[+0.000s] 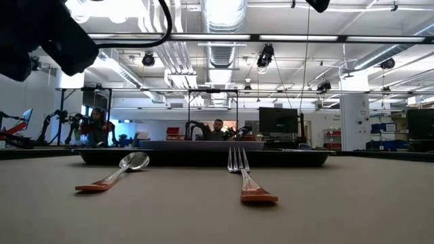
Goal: Pick and place plate/cup/fork/spoon on tray
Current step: Put the blue cup on the black serving tray to the top left of the white plate
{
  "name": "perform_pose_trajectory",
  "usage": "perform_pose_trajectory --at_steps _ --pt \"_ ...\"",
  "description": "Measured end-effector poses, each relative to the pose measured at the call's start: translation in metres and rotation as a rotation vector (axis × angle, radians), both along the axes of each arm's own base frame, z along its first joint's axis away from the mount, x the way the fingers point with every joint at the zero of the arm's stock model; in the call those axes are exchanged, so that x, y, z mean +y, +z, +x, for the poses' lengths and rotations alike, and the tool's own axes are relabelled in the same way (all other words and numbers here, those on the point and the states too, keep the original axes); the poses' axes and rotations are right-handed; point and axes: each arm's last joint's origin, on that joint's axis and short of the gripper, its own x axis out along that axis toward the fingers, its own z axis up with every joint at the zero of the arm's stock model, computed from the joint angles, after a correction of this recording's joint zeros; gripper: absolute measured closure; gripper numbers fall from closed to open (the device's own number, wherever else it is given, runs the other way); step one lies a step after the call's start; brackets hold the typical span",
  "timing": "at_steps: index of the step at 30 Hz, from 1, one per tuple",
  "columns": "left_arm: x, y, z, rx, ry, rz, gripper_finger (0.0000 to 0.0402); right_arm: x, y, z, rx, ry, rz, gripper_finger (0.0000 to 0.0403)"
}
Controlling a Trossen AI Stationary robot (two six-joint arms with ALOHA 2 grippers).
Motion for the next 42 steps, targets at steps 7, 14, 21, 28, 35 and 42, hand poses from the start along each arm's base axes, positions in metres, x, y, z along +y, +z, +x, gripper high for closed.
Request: perform_pose_trajectory --at_steps 7,14,21,28,35,42 --pt "0.003 0.001 0.002 -0.017 -0.018 -0.012 0.0387 0.000 0.000 0.000 0.000 -0.001 0.002 0.0394" --pt "0.009 0.023 0.006 -0.111 0.001 0.010 0.0401 0.000 0.000 0.000 0.000 -0.001 0.002 0.0394" --pt "0.061 0.107 -0.027 -0.187 0.134 0.396 0.0401 0.000 0.000 0.000 0.000 -0.001 0.000 0.0394" --pt "0.143 0.175 -0.067 -0.430 0.309 0.768 0.0401 -0.002 -0.002 0.004 0.015 -0.012 -0.020 0.0394" --pt "0.226 0.185 -0.078 -0.452 0.299 0.868 0.0401 -0.006 -0.007 0.012 0.038 -0.079 -0.001 0.0394" --pt "0.292 0.160 -0.055 -0.508 0.195 0.783 0.0401 -0.008 -0.010 0.017 0.053 -0.125 0.021 0.0394"
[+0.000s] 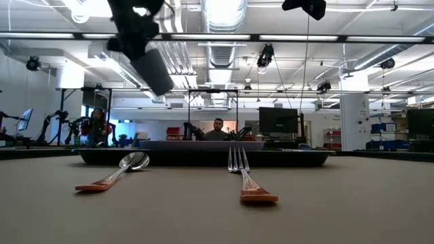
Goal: Pick and place plate/cup/fork/spoon on tray
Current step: Put the blue cup on the black serving tray to the top left of the white plate
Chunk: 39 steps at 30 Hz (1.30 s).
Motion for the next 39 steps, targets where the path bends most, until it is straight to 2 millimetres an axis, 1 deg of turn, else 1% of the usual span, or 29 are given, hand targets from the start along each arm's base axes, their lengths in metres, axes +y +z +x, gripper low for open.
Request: perform_pose_trajectory --at_steps 4,8,11,17,21,26,29,35,39 --pt "0.027 -0.031 0.015 0.138 -0.056 -0.069 0.0402 0.000 0.000 0.001 -0.003 -0.014 0.020 0.0394" --pt "0.047 -0.058 0.024 0.240 -0.098 -0.133 0.0402 -0.001 -0.001 0.001 -0.003 -0.038 0.032 0.0394" --pt "0.058 -0.073 0.030 0.283 -0.117 -0.165 0.0402 -0.001 -0.001 0.001 -0.003 -0.042 0.033 0.0394" --pt "0.069 -0.097 0.038 0.313 -0.169 -0.243 0.0402 -0.001 -0.001 0.001 -0.002 -0.042 0.032 0.0394" --pt "0.076 -0.108 0.039 0.339 -0.177 -0.266 0.0402 -0.001 -0.001 0.001 -0.002 -0.043 0.031 0.0394" --pt "0.082 -0.115 0.037 0.360 -0.183 -0.287 0.0401 -0.001 -0.001 0.001 -0.001 -0.043 0.031 0.0394" --pt "0.082 -0.120 0.036 0.395 -0.190 -0.325 0.0401 -0.001 -0.001 0.001 -0.001 -0.042 0.030 0.0394" --pt "0.084 -0.128 0.039 0.420 -0.211 -0.345 0.0401 -0.001 -0.001 0.001 -0.001 -0.043 0.030 0.0394" --pt "0.086 -0.129 0.040 0.418 -0.211 -0.341 0.0401 -0.001 -0.001 0.001 -0.001 -0.043 0.030 0.0394"
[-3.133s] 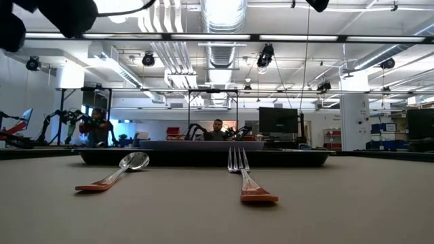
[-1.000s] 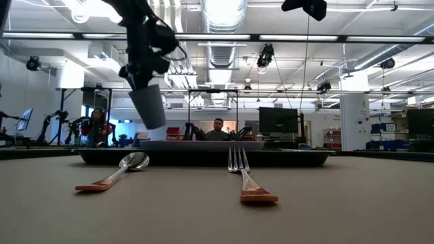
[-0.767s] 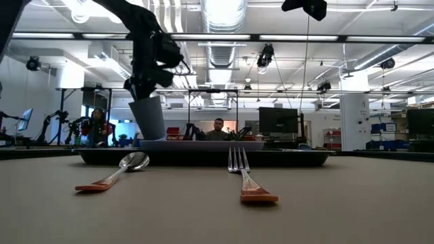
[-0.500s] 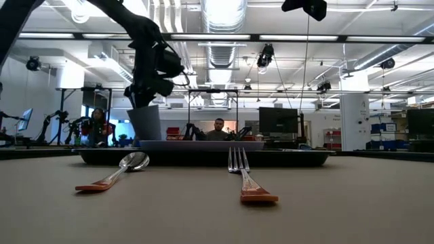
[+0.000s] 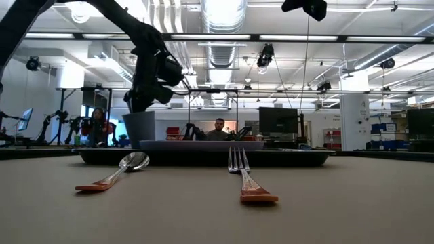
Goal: Pick and place plate/cup/fork/spoon on tray
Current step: Put the blue cup on the black serving tray to the top left of the white plate
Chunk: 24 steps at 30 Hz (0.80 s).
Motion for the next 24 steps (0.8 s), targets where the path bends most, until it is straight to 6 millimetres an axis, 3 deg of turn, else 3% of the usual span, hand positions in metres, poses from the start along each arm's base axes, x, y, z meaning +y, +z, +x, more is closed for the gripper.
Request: perform_pose_trajectory --at_steps 18,24 --pt "0.0008 0.0022 0.0024 -0.026 0.000 0.020 0.0400 0.0000 0.0000 0.0000 0.000 0.002 -0.002 0.0394" --pt "0.0006 0.0062 0.0024 -0.038 0.018 0.030 0.0360 0.0000 0.0000 0.0000 0.001 0.000 -0.003 0.0394"
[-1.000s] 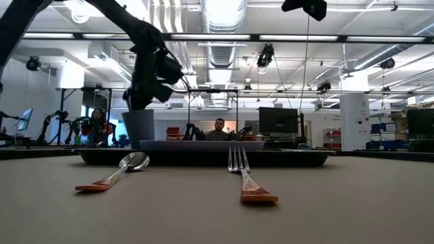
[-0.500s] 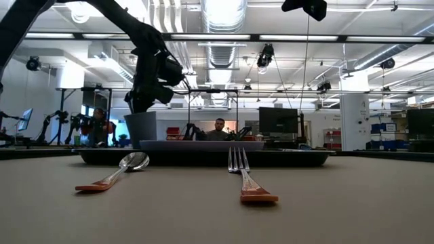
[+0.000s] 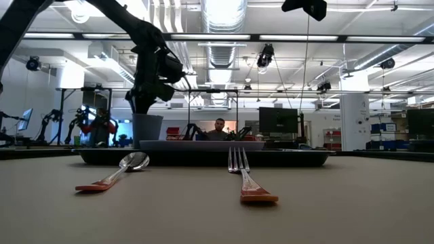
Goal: Pick and place plate/cup/fork/spoon on tray
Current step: Put the blue cup on the black serving tray to the top left of the white plate, then adjust the black serving tray
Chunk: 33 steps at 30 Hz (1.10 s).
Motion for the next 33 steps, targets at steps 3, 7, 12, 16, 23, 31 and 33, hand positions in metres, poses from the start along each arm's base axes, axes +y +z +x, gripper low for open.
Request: perform_pose_trajectory --at_steps 3,7,12,16,23,31,33 --pt "0.000 0.003 0.000 -0.012 0.001 0.011 0.0335 0.000 0.000 0.000 0.001 -0.004 -0.003 0.0394" --pt "-0.002 0.012 -0.001 -0.033 0.002 0.027 0.0312 0.000 0.000 0.000 0.002 -0.006 -0.004 0.0394" --pt "-0.002 0.030 -0.001 -0.077 0.007 0.071 0.0304 0.000 0.000 0.000 0.003 -0.006 -0.004 0.0394" --pt "-0.004 0.057 -0.003 -0.149 0.049 0.134 0.0304 0.000 0.000 0.000 0.004 -0.006 -0.003 0.0394" --pt "-0.038 0.116 -0.012 -0.439 0.111 0.169 0.0304 0.000 -0.001 0.000 0.008 -0.006 -0.002 0.0394" --pt "-0.106 0.176 -0.037 -0.737 0.039 0.293 0.0304 0.001 -0.008 -0.003 0.070 -0.022 0.038 0.0394" --pt "-0.122 0.187 -0.046 -0.780 0.040 0.322 0.0304 0.001 -0.012 -0.004 0.093 -0.033 0.063 0.0394"
